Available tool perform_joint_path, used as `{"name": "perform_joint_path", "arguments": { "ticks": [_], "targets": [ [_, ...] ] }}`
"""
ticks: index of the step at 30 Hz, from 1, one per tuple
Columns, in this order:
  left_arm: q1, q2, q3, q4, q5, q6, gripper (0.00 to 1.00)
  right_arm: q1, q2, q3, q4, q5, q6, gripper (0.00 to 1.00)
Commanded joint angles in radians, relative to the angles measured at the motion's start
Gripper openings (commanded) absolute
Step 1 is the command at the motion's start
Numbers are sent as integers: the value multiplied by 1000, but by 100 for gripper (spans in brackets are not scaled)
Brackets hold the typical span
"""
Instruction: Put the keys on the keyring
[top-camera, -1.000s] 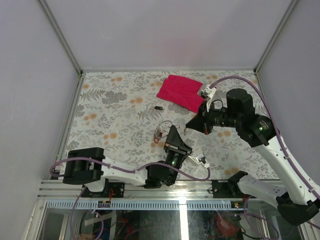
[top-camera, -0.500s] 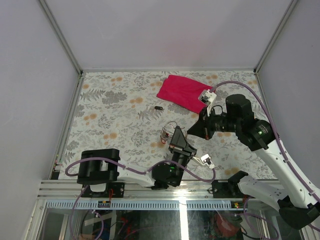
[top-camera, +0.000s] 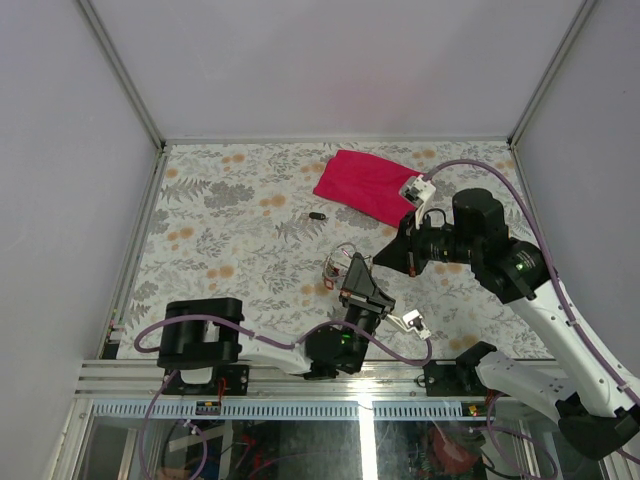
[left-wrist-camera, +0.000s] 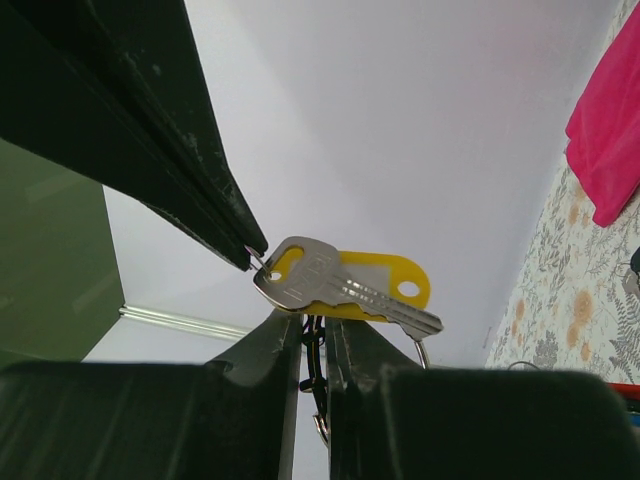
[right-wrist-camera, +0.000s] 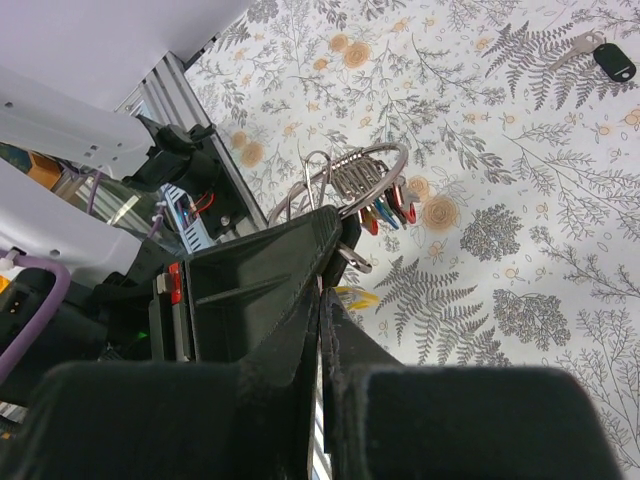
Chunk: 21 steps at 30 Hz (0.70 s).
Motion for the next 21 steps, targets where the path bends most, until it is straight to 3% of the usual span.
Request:
{"name": "perform_joint_path", "arguments": {
  "ticks": [1,21],
  "targets": [
    [-4,8,28,139,40,153,0,5,17,25,53,9,22,0],
    [-4,31,35,137,46,152,0,5,54,39,20,97,67,0]
  ]
}}
